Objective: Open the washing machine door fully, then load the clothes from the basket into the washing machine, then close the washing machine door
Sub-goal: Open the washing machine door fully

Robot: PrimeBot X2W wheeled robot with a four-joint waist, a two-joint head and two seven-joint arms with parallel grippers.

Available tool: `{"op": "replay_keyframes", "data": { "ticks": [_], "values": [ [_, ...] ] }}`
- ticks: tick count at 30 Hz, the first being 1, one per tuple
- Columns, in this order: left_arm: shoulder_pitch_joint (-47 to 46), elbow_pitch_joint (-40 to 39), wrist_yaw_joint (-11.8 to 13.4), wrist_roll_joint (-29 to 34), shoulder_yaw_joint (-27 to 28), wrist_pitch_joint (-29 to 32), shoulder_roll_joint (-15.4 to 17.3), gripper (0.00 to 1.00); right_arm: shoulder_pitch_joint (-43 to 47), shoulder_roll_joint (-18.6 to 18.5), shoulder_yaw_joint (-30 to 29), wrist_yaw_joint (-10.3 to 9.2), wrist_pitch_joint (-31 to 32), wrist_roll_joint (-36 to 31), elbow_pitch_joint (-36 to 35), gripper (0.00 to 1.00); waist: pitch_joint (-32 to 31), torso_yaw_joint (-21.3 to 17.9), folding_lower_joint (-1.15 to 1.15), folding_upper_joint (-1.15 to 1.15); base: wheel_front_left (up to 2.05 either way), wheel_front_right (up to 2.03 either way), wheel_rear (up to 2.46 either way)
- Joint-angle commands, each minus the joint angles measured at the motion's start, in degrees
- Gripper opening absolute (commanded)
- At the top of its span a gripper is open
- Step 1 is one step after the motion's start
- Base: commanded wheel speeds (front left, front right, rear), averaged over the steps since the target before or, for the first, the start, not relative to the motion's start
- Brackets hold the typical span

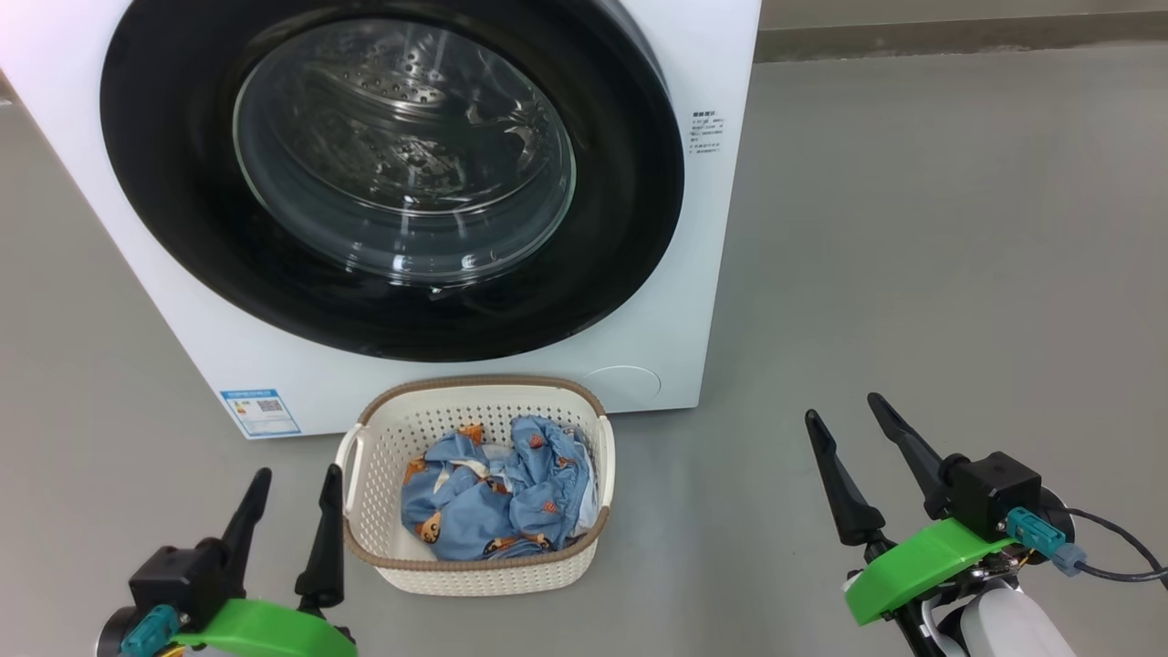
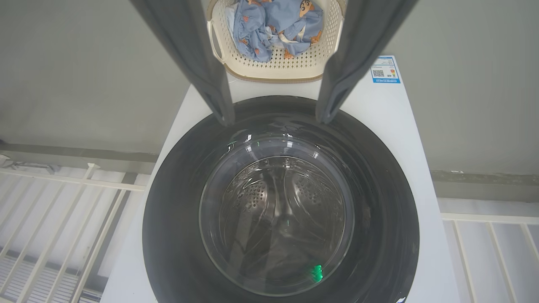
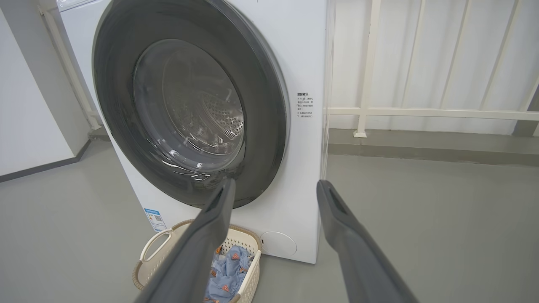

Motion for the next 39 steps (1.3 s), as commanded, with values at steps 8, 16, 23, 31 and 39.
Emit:
{"op": "replay_keyframes", "data": {
  "ticks": [8, 16, 23, 31, 39],
  "values": [
    [-2.7, -2.0, 1.8, 1.2, 2.4, -0.3, 1.5, 1.0, -2.2, 0.2, 0.2, 0.09, -0.7, 0.4, -0.9, 1.0, 0.8, 0.4, 0.0, 0.0, 0.0, 0.0, 0.0],
    [-3.1, -3.2, 2.2, 2.0, 3.7, -0.4, 1.0, 1.0, -3.3, 0.0, -1.1, 0.09, -0.7, 1.1, -0.3, 1.0, 1.8, 0.9, 0.0, 0.0, 0.0, 0.0, 0.0],
    [-3.4, -3.5, 2.0, 2.3, 4.8, -0.4, 0.3, 1.0, -5.7, -0.5, -3.0, 0.09, -0.7, 2.2, 1.0, 1.0, 3.1, 1.8, 0.0, 0.0, 0.0, 0.0, 0.0],
    [-4.6, -4.4, 1.4, 3.3, 5.4, -0.4, 0.1, 1.0, -10.6, -2.7, -4.4, 0.09, -0.7, 3.3, 1.7, 1.0, 5.9, 2.9, 0.0, 0.0, 0.0, 0.0, 0.0],
    [-6.3, -5.9, 0.5, 3.9, 5.5, -0.4, 0.1, 1.0, -16.5, -6.5, -4.2, 0.09, -0.7, 4.3, 3.2, 0.0, 9.9, 4.5, 0.0, 0.0, 0.0, 0.0, 0.0]
  ]
}}
